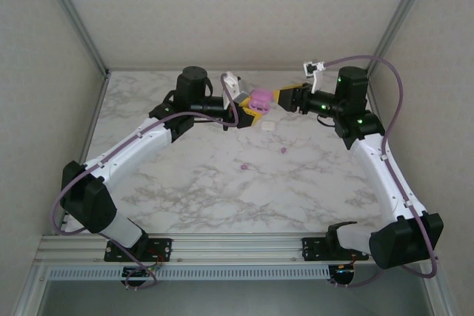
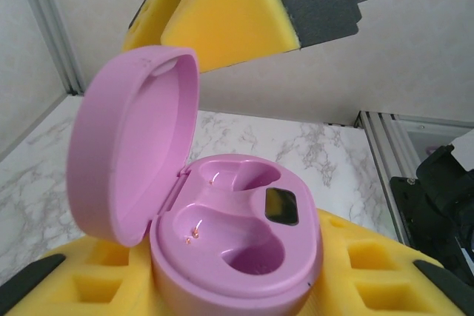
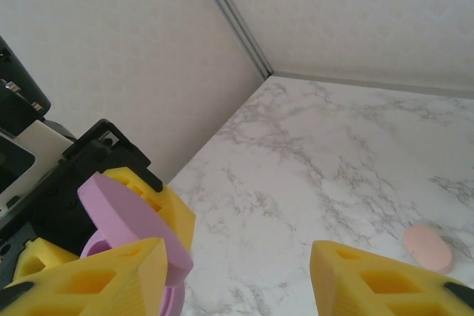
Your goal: Insert the wireless bluetooth earbuds into the charging case
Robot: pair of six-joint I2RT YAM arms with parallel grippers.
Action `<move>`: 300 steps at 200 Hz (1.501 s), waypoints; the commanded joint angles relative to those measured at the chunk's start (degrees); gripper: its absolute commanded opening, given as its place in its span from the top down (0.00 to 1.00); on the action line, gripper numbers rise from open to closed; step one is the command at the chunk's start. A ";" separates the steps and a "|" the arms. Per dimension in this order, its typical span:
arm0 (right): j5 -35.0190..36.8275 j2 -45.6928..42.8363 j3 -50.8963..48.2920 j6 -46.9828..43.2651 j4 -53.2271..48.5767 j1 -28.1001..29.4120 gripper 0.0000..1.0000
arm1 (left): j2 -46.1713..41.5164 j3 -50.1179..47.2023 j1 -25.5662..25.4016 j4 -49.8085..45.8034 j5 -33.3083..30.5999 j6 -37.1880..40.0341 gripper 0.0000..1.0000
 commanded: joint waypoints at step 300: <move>35.04 39.62 10.93 5.18 -40.79 2.69 0.62 | -10.96 -14.02 1.18 20.47 -13.52 -10.53 0.77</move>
